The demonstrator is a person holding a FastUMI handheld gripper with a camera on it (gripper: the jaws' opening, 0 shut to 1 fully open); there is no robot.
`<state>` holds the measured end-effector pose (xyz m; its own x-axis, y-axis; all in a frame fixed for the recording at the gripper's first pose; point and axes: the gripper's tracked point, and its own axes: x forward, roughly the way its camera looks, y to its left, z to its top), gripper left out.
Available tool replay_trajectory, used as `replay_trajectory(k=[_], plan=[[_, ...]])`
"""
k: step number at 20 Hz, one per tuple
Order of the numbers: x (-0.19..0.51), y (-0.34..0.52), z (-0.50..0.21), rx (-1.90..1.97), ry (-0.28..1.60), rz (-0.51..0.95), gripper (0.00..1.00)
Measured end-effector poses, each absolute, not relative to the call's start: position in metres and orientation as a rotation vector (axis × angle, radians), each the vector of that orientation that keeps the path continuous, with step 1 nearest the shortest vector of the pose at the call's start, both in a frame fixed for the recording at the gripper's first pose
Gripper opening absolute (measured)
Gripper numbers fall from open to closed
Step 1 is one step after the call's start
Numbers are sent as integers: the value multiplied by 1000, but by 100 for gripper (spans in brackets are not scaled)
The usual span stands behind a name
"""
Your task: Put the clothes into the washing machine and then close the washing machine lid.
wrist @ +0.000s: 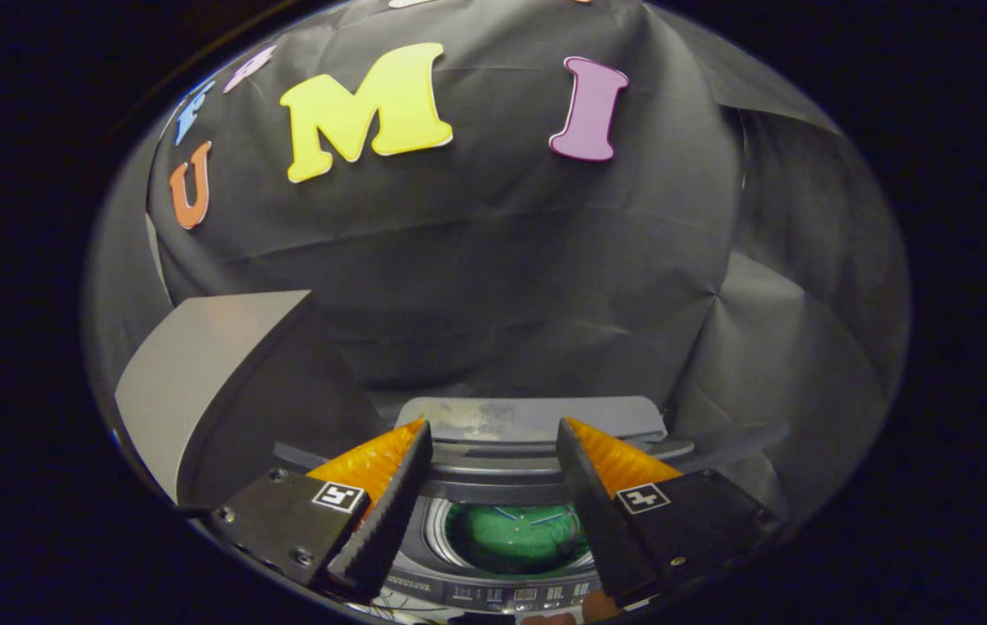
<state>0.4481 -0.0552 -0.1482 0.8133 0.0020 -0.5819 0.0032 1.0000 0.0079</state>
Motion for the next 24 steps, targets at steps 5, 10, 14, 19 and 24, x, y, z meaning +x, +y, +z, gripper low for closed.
replay_trajectory(k=[5,10,14,19,24], plan=[[412,-60,-191,32,715,-42,91],[377,-45,-179,7,686,-53,91],[356,-20,-141,15,586,-48,91],[310,5,-97,13,468,-46,91],[263,24,-50,1,373,-9,91]])
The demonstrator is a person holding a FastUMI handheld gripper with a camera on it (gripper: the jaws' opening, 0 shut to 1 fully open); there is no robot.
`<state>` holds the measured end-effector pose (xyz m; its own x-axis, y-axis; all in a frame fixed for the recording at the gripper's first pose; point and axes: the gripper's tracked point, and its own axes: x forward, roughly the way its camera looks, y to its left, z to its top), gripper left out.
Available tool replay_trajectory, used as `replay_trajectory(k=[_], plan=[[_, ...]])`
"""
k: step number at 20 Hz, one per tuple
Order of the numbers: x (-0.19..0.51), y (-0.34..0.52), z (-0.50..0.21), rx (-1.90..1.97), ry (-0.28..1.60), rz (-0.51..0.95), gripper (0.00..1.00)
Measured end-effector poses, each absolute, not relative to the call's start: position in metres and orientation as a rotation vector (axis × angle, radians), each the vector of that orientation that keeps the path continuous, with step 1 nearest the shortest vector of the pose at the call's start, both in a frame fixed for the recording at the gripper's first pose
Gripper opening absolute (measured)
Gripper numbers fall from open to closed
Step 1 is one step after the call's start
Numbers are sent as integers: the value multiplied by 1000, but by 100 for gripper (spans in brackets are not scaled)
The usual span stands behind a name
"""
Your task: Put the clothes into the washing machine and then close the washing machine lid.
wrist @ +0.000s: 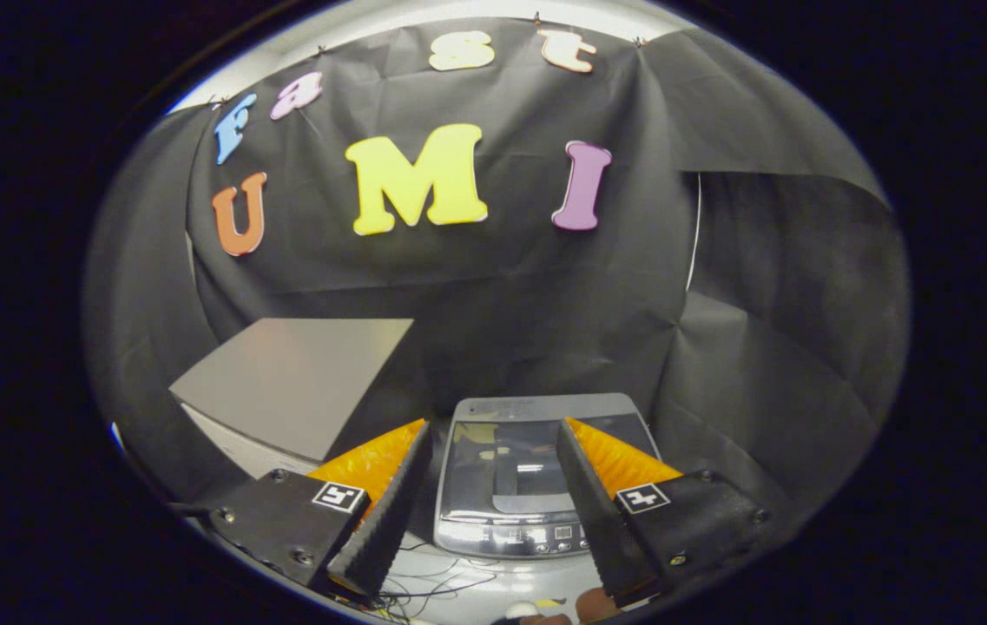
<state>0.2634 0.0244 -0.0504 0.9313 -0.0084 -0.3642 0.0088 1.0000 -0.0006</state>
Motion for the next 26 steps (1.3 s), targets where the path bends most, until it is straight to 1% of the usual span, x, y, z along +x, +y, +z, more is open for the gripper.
replay_trajectory(k=[6,13,17,21,26], plan=[[197,23,-10,-17,232,43,91],[86,-1,5,-59,137,98,92],[17,-15,-3,-54,95,121,95],[-43,-25,-23,-54,72,138,95],[-95,-28,-37,-37,86,168,95]])
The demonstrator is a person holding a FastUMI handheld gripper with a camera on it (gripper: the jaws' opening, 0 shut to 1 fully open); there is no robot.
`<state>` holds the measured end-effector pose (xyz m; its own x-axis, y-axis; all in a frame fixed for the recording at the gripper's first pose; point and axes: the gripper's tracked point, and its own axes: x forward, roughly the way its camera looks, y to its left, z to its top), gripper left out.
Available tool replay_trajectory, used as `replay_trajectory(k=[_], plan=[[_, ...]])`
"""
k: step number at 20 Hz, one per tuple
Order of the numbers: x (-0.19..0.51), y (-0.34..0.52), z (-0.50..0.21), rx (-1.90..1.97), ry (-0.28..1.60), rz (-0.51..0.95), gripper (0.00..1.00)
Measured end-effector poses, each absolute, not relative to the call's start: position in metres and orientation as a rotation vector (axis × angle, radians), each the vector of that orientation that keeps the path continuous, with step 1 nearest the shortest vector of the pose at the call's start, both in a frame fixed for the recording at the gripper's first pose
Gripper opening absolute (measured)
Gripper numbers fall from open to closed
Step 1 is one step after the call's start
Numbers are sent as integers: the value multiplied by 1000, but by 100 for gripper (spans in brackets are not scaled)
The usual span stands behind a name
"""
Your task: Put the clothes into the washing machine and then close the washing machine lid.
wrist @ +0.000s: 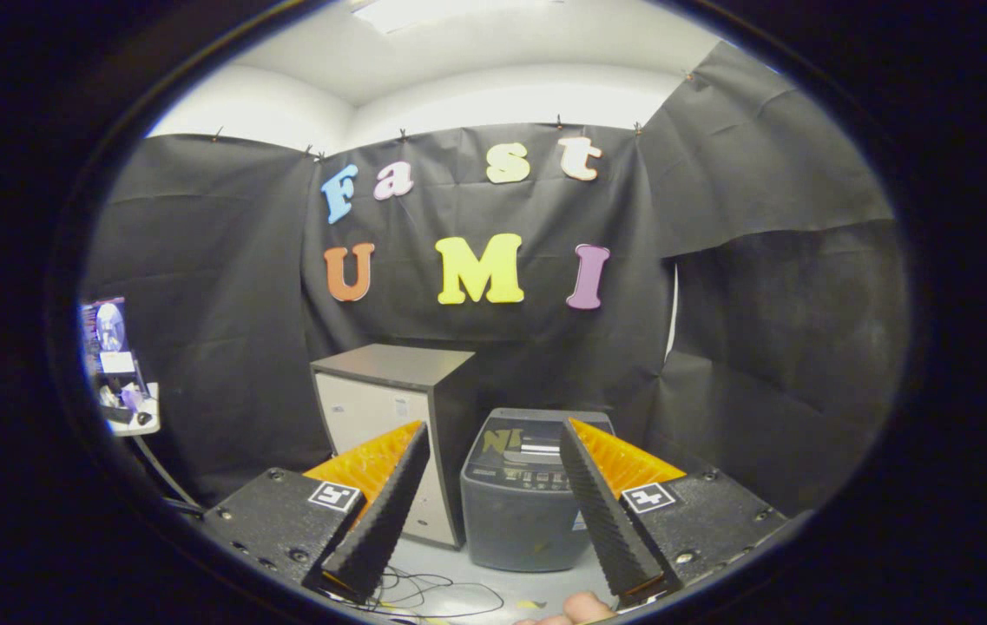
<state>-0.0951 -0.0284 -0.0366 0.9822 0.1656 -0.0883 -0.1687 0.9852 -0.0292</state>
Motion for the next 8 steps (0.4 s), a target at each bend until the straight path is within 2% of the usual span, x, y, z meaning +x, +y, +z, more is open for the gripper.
replay_trajectory(k=[8], plan=[[-123,-42,-32,6,37,114,95]])
